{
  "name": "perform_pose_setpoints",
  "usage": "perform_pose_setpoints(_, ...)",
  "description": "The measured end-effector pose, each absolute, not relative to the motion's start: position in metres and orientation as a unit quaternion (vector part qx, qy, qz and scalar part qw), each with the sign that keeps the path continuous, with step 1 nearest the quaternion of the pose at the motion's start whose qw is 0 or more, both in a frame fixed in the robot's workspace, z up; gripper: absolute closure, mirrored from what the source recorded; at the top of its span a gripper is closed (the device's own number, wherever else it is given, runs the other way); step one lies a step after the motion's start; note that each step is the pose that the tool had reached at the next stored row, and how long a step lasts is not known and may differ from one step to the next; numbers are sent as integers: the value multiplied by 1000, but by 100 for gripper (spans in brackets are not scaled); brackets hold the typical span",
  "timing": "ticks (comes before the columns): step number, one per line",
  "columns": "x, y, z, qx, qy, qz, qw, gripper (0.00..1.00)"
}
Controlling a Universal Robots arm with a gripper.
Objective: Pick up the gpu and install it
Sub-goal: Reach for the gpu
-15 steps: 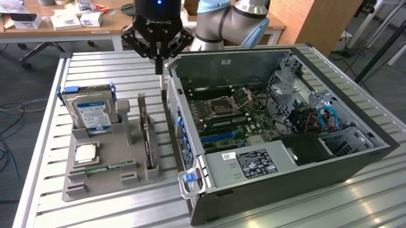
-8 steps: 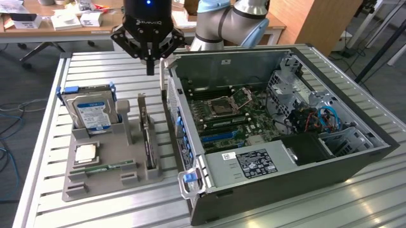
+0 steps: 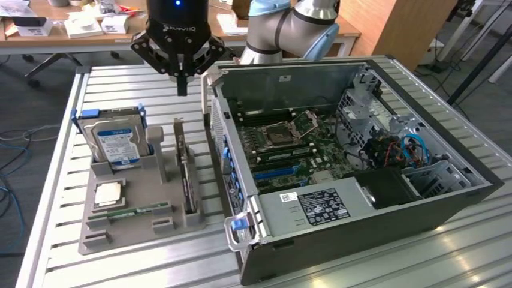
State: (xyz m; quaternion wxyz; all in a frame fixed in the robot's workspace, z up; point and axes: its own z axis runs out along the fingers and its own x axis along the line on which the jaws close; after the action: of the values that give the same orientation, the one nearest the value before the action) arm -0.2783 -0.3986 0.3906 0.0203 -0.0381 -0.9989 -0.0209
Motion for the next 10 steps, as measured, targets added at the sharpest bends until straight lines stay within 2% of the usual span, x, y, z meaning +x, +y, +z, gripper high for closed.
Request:
perform_pose_setpoints(3,-279,-399,391,-38,-999,-21,20,90)
perform_pose_setpoints(10,-284,-399,389,-38,-999,-22,5,90)
